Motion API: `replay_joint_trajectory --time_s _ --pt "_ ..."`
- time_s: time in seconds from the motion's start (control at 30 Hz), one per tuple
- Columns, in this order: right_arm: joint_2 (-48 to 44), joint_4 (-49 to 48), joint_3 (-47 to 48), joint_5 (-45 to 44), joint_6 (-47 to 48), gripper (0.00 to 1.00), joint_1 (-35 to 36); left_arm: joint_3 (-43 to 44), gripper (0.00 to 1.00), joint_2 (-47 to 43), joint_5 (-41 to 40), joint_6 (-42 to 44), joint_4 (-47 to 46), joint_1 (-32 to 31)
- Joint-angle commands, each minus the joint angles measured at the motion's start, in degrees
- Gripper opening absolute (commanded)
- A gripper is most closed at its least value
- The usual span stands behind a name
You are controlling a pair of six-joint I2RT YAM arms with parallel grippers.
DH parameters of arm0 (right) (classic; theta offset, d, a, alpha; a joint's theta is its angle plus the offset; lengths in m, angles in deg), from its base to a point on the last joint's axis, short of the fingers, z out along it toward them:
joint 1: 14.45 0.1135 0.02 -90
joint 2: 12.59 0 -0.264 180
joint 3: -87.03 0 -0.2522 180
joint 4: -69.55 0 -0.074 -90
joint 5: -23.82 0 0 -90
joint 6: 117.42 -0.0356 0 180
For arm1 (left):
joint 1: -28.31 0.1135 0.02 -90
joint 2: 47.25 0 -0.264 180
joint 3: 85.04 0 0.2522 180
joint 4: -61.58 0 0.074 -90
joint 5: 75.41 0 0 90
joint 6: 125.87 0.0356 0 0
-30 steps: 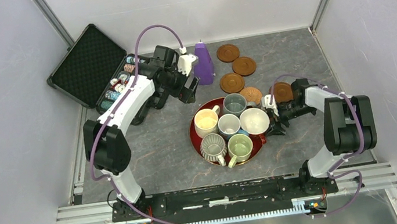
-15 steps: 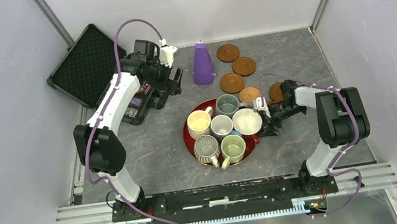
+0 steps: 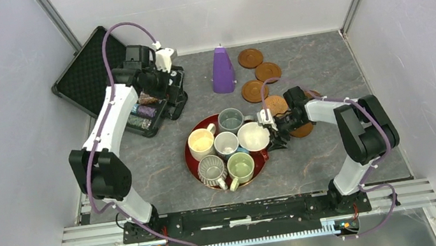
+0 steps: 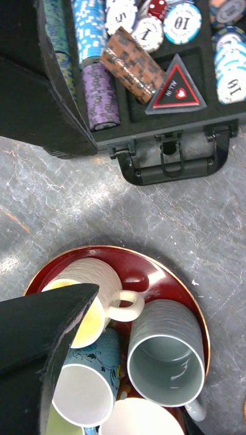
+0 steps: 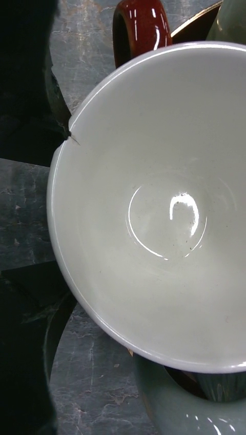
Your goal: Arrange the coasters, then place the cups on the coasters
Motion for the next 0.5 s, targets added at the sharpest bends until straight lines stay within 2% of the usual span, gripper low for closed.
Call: replay_joint_trajectory --time_s 0.0,0.17,0.3,0.47 --pt "1.62 -2.09 1.13 -2.25 -7.37 0.67 3.36 -1.74 1.0 -3.72 1.36 -3.77 -0.06 1.76" --pt "1.68 -2.05 3.65 -3.46 -11.68 0.67 5.54 -3.41 1.0 -5.24 1.44 -4.15 -0.63 3.01" --pt "0.63 -6.71 2.44 -2.08 -18.95 0.68 7.64 -4.25 1.0 -6.55 1.36 -4.07 -0.75 3.63" --pt "-0.23 -13.56 -0.48 -4.69 -26.64 0.68 11.24 -5.93 1.0 -8.42 1.33 -3.63 -0.66 4.62"
